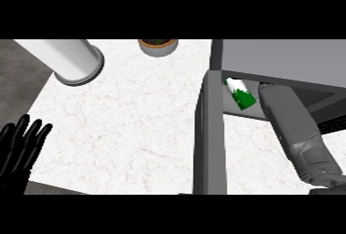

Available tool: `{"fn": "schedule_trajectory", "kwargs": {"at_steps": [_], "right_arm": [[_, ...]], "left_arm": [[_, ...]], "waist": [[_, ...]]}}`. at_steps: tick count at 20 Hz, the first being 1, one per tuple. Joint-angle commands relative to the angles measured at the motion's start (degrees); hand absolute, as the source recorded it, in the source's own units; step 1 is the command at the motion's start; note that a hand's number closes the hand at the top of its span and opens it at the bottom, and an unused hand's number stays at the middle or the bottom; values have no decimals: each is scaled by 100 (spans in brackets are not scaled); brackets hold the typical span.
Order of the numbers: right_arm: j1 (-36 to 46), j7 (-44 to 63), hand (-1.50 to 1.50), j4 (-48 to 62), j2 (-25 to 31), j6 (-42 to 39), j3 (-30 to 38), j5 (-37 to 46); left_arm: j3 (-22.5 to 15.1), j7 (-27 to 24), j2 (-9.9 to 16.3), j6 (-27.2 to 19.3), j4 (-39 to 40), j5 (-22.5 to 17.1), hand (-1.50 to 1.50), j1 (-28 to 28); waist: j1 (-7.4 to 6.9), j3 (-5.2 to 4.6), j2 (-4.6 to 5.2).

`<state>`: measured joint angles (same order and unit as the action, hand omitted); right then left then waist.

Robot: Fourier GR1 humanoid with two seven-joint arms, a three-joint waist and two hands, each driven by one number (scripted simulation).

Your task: Pick up the milk, place it into the microwave and close the microwave

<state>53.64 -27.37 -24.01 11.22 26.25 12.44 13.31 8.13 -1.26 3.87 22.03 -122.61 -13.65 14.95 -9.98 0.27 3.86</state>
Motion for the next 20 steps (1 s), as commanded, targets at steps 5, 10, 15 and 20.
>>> {"fn": "schedule_trajectory", "kwargs": {"at_steps": [5,10,15,20], "right_arm": [[566,-140,-150,764,-31,-34,201,-50],[462,-553,-150,1044,28,-475,358,-190],[578,-740,-150,1270,-74,-409,474,-242],[303,-1223,-150,1417,-9,-869,647,-401]], "left_arm": [[-340,133,-193,-168,-88,330,-150,-53],[-507,-12,-356,-219,-168,551,-150,114],[-731,-107,-384,-331,-158,624,-150,201],[-836,35,-386,-347,-4,748,-150,58]], "waist": [[172,9,-39],[203,9,-62],[312,-5,-137],[507,-4,-173]]}}
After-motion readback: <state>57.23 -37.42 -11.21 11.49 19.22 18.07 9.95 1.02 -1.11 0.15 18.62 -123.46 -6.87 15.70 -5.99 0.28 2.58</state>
